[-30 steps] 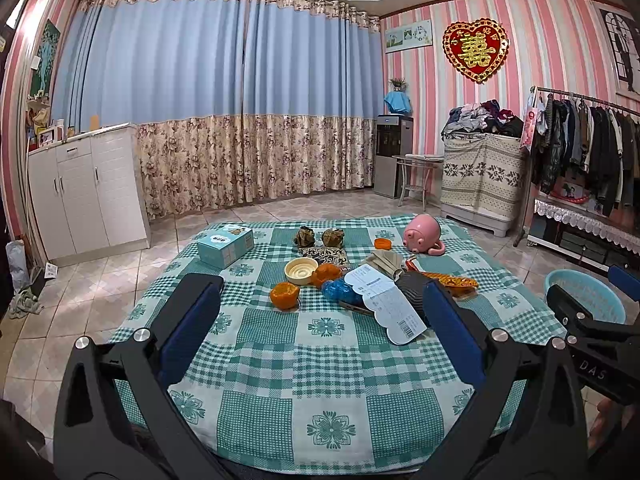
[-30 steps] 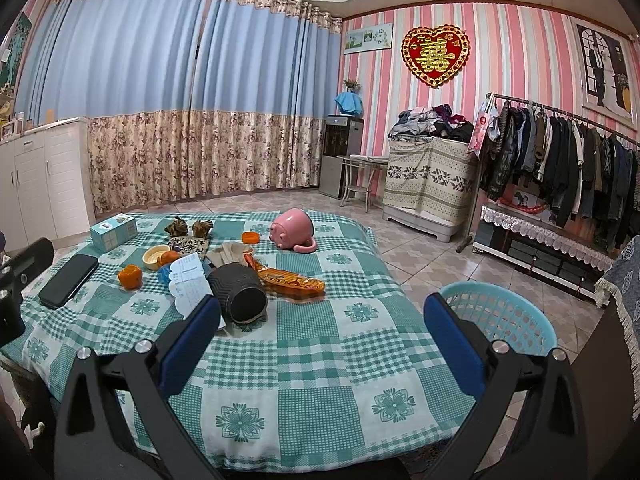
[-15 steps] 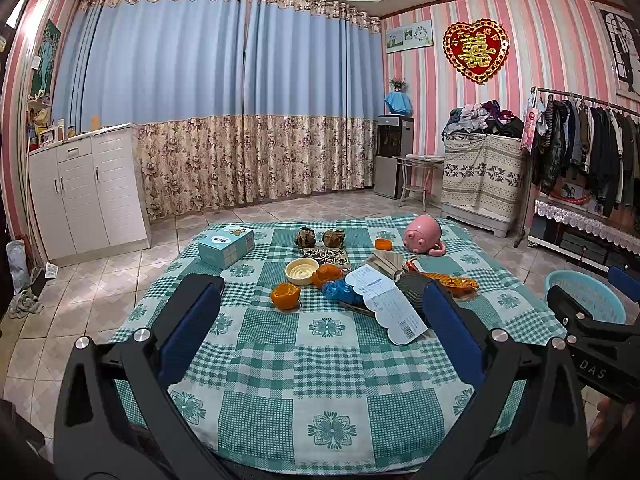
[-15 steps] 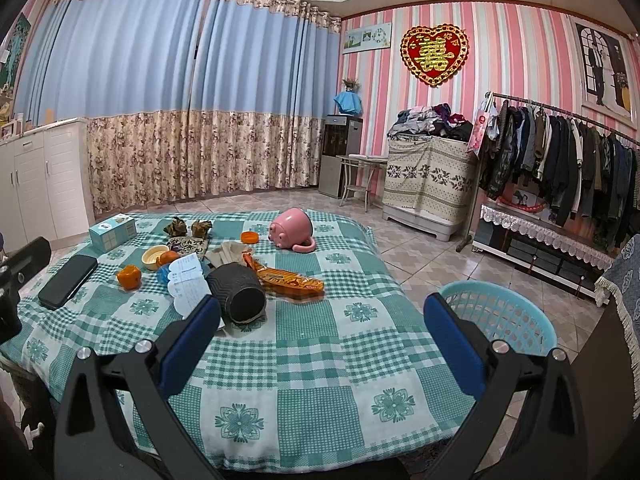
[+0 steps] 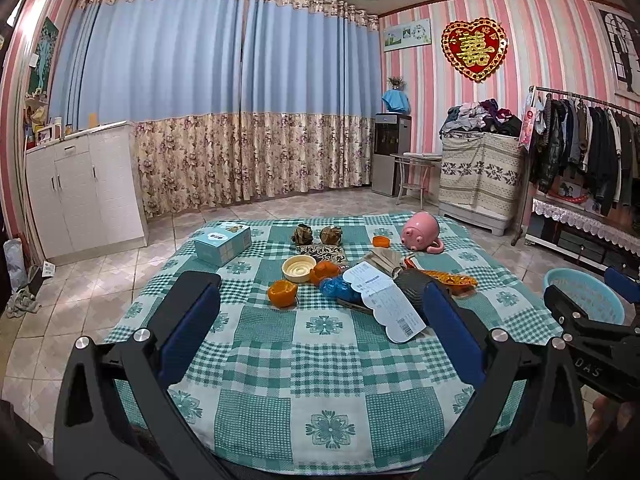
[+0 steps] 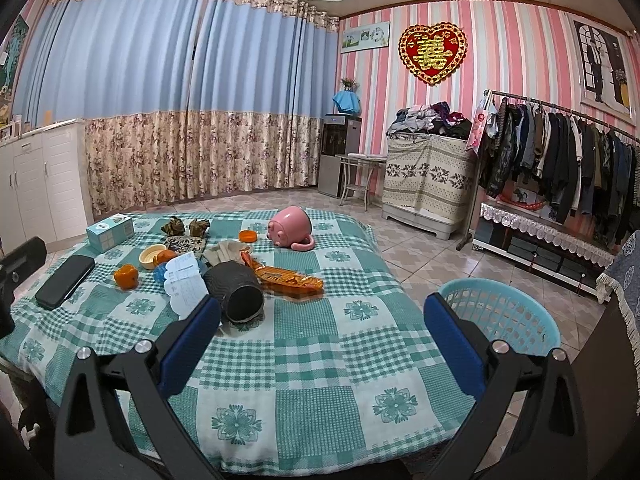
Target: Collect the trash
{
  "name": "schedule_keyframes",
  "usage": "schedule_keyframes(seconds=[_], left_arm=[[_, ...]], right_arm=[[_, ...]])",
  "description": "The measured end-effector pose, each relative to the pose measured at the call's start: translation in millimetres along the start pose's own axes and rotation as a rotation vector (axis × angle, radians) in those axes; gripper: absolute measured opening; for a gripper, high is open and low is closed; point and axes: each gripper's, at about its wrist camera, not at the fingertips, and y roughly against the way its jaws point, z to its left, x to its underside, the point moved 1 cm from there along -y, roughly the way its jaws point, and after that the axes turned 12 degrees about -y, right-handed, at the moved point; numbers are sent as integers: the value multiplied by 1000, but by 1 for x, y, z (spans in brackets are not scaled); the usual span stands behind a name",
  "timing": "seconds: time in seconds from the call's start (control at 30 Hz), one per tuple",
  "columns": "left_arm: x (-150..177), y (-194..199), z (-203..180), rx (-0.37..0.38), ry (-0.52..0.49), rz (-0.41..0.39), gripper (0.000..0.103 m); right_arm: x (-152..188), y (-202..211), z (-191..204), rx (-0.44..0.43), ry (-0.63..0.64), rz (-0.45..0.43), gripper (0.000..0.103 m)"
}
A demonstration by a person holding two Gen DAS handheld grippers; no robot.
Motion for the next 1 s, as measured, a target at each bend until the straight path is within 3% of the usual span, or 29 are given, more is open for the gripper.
schedule_keyframes(seconds=[0.37, 0.57, 0.7, 1.0], left_arm=[[12, -25, 0, -2, 3, 50, 98], [11, -40, 6, -11, -10, 54, 98], [12, -56, 14, -6, -7, 57, 98], [26, -97, 30, -82, -41, 102, 98]], right_arm=[[11, -28, -10, 15, -32, 34, 99], [9, -47, -3, -26, -22, 38, 99], [12, -73, 13, -53, -3, 124, 99], [38, -127, 53, -145, 43, 266, 99]])
